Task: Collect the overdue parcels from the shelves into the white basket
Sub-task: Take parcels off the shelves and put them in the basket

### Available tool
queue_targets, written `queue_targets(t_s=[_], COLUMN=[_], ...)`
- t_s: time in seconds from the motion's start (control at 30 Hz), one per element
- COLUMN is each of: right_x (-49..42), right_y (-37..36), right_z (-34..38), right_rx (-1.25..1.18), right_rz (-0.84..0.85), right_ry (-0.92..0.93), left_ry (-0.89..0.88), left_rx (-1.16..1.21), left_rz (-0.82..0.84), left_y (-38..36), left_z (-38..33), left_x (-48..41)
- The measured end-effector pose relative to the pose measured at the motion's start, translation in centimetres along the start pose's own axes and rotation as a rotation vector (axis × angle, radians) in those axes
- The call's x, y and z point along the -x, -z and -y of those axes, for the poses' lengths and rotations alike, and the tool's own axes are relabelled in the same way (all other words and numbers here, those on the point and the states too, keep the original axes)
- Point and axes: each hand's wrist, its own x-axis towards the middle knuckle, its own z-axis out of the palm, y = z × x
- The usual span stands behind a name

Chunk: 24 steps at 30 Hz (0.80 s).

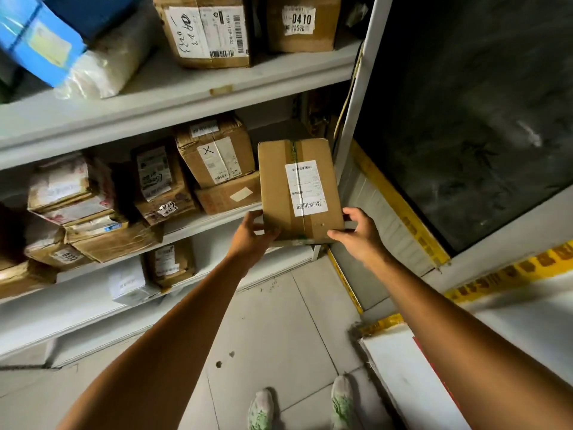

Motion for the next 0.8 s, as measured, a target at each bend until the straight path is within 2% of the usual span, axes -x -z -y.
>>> queue_targets(t_s=[0.33,0.8], right_x=[10.1,22.7], right_y=[-3.0,-1.6], right_z=[-0.7,-6.1], right_rx=[-0.068,-0.168], right_rz=[-0.132,-0.281], right_ry=[-0.041,-0.046], left_ry=[-0.07,-0.136], left_rx=[-0.1,-0.208], left_rz=[0.189,0.291], left_y=[4.1,1.6], left_z=[1.1,4.2], left_x=[5.0,14.0])
